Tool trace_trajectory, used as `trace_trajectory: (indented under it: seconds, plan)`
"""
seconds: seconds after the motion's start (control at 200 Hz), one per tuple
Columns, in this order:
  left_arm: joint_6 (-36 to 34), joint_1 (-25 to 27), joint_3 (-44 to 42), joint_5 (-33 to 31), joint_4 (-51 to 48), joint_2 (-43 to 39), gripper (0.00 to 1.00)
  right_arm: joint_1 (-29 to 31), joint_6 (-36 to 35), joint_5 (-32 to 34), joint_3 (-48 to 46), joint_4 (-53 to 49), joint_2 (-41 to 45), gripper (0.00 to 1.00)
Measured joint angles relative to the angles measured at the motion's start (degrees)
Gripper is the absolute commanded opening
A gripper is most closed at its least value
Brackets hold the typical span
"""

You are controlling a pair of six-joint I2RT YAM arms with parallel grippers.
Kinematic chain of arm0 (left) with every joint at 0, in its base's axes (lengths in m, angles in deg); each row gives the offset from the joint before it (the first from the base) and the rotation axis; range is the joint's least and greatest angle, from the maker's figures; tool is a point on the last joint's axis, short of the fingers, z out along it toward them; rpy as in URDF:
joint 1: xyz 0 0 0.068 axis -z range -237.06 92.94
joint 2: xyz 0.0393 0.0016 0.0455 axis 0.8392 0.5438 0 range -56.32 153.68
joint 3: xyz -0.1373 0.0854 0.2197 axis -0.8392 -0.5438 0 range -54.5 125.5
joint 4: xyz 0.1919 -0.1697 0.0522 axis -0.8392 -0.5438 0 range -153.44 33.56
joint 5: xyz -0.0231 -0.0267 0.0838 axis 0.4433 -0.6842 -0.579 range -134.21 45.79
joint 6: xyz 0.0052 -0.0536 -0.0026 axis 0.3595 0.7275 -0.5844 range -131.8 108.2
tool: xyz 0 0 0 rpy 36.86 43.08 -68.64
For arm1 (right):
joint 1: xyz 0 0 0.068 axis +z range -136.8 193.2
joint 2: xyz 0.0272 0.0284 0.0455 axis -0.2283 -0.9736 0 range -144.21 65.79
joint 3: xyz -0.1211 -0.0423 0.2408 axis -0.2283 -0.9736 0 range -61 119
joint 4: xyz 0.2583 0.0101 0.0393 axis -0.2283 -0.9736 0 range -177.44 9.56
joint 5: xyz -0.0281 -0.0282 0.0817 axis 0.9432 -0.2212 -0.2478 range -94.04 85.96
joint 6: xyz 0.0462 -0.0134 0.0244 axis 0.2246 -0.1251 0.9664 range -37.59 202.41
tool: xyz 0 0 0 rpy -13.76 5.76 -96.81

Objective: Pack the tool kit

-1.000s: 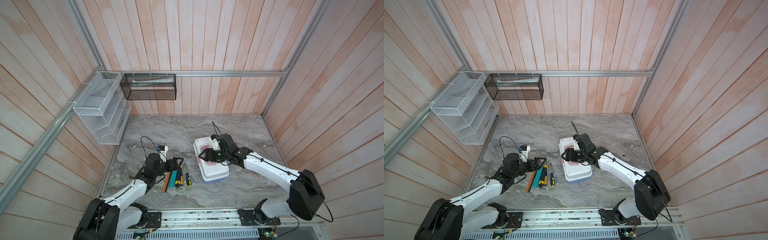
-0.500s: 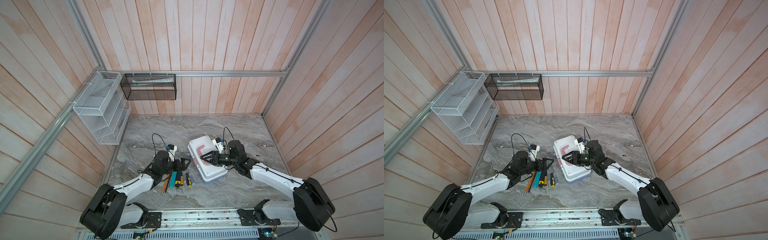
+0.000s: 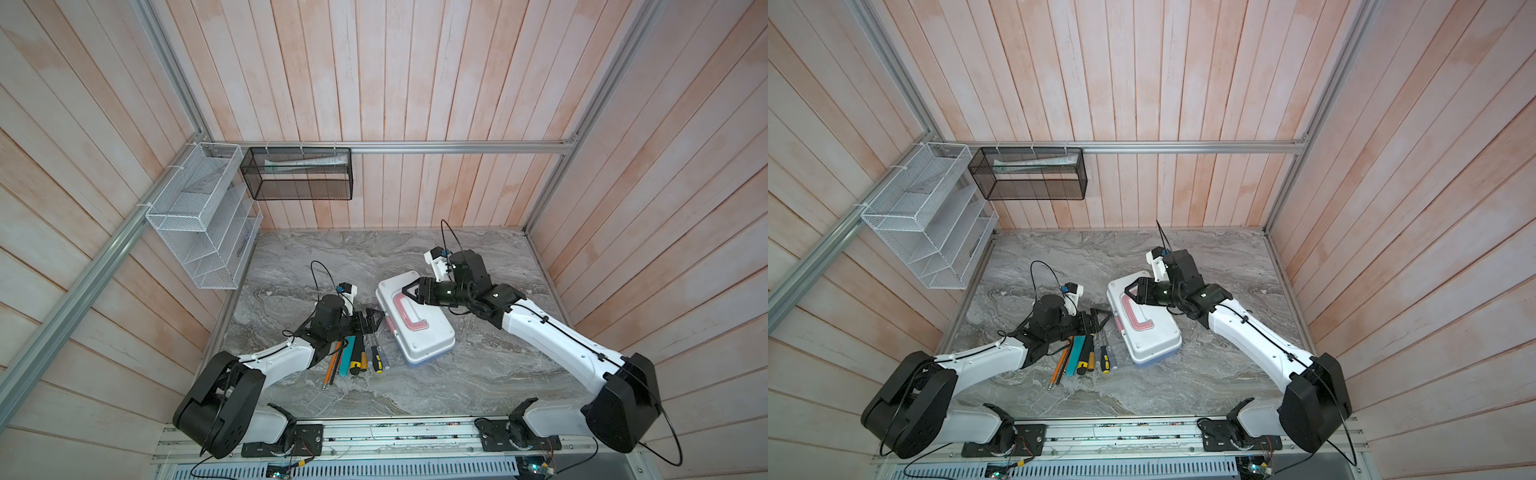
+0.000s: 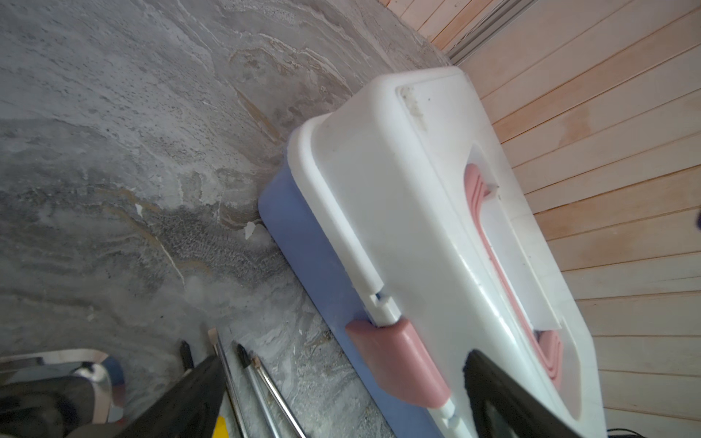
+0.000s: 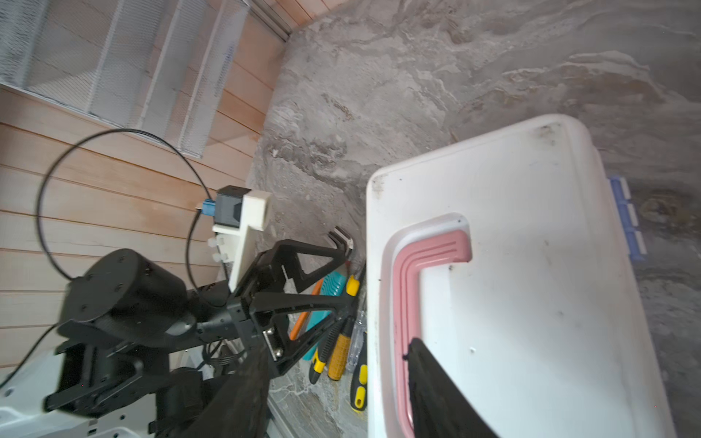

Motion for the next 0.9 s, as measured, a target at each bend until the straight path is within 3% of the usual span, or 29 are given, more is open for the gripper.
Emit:
trace_trajectory:
  seconds: [0.26,0.9]
  plan:
    - [1.03,0.00,0.74,-1.51,0.02,1.73,1.00,2.23,-3.74,3.43,4.83,-9.35,-7.50,0.56]
    - [1.25,0.02,4.13,-0.81,2.01,7.19,1.00,5.33,-4.26,5.97,6.38,-12.96,-11.15,0.57]
